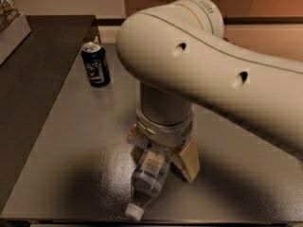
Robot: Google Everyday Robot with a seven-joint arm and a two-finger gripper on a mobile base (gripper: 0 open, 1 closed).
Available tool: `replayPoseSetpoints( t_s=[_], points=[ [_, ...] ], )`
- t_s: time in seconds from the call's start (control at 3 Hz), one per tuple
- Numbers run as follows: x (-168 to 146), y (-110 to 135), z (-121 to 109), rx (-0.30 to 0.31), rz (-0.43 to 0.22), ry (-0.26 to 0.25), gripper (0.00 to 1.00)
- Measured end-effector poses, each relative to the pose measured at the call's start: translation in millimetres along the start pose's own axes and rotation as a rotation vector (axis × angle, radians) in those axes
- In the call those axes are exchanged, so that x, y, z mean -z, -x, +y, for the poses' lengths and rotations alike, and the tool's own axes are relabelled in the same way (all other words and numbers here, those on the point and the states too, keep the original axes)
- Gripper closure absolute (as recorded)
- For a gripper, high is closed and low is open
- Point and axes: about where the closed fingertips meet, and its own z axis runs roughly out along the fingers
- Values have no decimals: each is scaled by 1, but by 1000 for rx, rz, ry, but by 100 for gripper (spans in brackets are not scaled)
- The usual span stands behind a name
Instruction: Move blue plastic bottle near pepsi can
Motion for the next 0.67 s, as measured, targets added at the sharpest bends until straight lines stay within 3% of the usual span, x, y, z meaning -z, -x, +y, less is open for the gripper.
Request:
replayPoseSetpoints(
  t_s=[0.67],
  points=[
    [7, -7, -7, -16, 4, 12, 64]
  ],
)
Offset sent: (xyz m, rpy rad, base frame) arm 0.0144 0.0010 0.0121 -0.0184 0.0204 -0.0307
